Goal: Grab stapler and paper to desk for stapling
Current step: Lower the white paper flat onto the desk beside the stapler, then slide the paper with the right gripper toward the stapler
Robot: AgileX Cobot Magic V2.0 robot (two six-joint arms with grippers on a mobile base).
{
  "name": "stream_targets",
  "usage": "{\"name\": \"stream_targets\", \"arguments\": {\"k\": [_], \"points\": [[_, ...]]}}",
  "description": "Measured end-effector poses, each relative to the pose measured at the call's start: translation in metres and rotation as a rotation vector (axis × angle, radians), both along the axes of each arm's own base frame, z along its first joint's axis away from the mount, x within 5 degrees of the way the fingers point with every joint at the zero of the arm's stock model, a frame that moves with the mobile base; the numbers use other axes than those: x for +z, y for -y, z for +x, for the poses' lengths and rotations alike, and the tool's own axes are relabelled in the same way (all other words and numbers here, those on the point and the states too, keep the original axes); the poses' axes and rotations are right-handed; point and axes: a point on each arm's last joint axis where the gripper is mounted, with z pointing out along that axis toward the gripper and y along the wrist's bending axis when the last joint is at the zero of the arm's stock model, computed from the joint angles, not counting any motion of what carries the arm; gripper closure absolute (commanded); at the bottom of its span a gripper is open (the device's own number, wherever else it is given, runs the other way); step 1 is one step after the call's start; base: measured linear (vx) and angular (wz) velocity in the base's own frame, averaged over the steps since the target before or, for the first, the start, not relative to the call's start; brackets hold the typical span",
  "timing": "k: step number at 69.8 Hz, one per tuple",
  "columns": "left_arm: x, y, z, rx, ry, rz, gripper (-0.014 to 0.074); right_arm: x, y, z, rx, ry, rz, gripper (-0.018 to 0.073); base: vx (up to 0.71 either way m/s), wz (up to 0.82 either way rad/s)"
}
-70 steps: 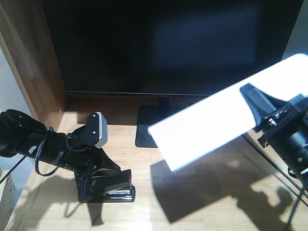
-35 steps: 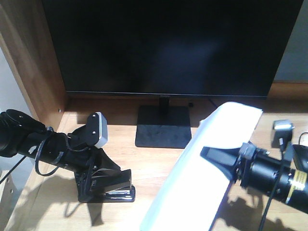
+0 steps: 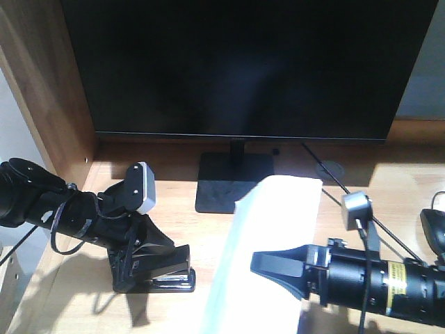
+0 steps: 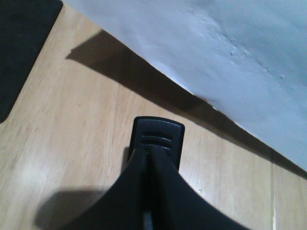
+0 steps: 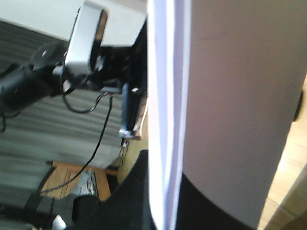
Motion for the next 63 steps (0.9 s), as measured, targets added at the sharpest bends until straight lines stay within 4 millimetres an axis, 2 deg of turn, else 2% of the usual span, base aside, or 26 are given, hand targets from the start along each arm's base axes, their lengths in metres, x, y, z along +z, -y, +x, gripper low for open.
{"name": "stream_targets", "arguments": {"k": [9,23,50,63], "points": [[0.000,0.000,0.000,0.000,0.000,0.000,0.0603,0.010,-0.010,0.007,0.050,0.056,0.005,0.0562,0.00,0.00],[0.000,0.000,0.000,0.000,0.000,0.000,0.0603,0.023,-0.014,0.017,0.092,0.129,-0.001,0.0562,0.00,0.00],[0.000,0.000,0.000,0.000,0.000,0.000,0.0603,-0.006,-0.004,0.018,0.116,0.127,-0.350,0.0562,0.00,0.00],[0.000,0.000,0.000,0.000,0.000,0.000,0.0603,-0.013,0.001,0.022,0.078,0.126,-0.455,0.0562,0.00,0.00]]}}
